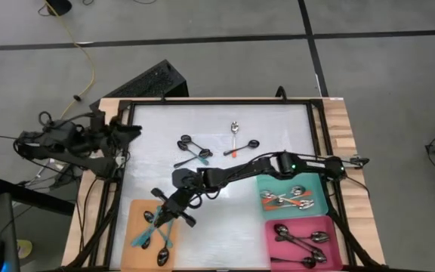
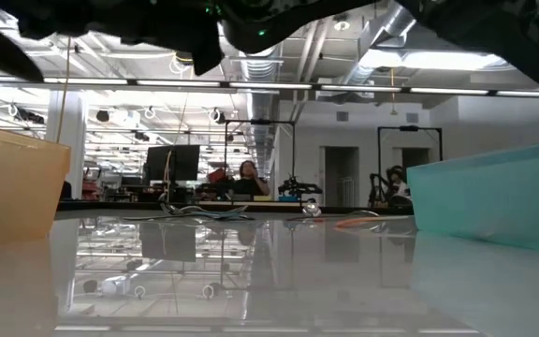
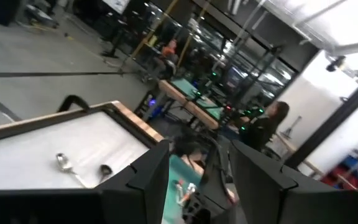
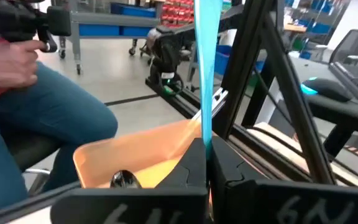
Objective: Sort silverware by color (type)
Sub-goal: Put the blue spoon into the orange bin
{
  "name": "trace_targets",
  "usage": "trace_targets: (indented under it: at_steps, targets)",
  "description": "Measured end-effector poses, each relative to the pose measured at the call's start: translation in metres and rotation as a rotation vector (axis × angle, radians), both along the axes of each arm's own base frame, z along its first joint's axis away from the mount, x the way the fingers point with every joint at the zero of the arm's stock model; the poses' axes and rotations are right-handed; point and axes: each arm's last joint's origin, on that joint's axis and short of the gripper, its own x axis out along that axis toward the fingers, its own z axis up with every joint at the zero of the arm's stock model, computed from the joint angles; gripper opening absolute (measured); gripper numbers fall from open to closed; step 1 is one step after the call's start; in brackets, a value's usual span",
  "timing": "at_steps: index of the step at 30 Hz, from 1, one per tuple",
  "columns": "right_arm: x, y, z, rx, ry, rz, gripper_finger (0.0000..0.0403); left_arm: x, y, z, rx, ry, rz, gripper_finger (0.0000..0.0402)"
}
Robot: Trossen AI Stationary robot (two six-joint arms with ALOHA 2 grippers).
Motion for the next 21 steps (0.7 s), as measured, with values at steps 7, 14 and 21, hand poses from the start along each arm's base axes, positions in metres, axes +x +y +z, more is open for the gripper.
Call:
trace_targets:
  at_steps: [7, 14, 21]
  targets:
    - [0.004, 0.001, -0.017, -0.032, 0.040, 0.005, 0.0005, -0.016, 0.006, -0.009, -0.032, 0.048, 0.096, 0.0151]
    - [0.003, 0.004, -0.024, -0.103, 0.035, -0.001, 0.0005, -0.016, 0.006, -0.015, -0.057, 0.091, 0.109, 0.0151]
    - [0.005, 0.005, -0.036, -0.137, -0.001, -0.019, 0.0005, -0.016, 0.006, -0.015, -0.057, 0.091, 0.112, 0.0151]
